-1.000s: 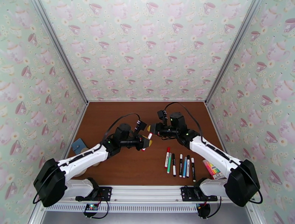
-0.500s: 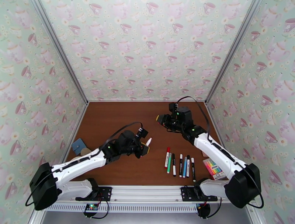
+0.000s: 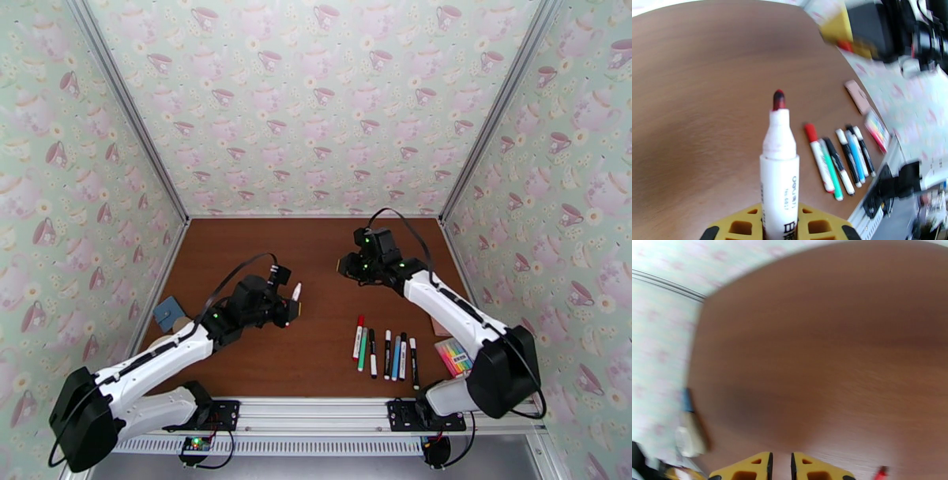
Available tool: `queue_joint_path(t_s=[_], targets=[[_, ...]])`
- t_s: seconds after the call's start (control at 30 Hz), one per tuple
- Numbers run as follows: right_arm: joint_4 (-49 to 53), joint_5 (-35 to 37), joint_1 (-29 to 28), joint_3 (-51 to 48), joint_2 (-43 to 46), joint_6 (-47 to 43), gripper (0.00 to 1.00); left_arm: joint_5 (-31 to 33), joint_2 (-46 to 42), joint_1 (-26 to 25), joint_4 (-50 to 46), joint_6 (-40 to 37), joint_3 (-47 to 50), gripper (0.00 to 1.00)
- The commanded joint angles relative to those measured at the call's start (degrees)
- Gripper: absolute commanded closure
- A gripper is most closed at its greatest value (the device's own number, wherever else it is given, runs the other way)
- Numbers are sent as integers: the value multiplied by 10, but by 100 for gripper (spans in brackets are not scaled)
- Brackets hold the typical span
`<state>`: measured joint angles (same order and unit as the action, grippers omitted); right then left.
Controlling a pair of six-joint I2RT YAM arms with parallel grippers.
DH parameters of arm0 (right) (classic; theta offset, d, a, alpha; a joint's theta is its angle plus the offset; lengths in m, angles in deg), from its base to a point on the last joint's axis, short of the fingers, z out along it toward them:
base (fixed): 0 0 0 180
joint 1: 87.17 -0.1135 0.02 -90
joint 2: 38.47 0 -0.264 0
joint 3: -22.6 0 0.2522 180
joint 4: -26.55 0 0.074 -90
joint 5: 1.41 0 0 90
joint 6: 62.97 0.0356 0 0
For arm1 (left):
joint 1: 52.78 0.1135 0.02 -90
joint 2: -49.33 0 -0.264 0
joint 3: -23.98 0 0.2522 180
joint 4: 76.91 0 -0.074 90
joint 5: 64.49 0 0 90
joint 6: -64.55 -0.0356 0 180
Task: Open the pen caps
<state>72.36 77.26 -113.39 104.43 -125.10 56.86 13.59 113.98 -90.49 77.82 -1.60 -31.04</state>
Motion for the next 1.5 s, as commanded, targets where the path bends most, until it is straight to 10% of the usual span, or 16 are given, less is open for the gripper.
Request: queue_joint_path(t_s=[0.0,0.5,1.47], targets=[[73,78,3,37,-50,-56,95,32,1,11,-16,13,7,96],[62,162,34,127,-246,-85,93,27,26,20,4,-4,11,96],[10,169,43,123,-311,-82,72,20,61,21,25,-3,8,96]])
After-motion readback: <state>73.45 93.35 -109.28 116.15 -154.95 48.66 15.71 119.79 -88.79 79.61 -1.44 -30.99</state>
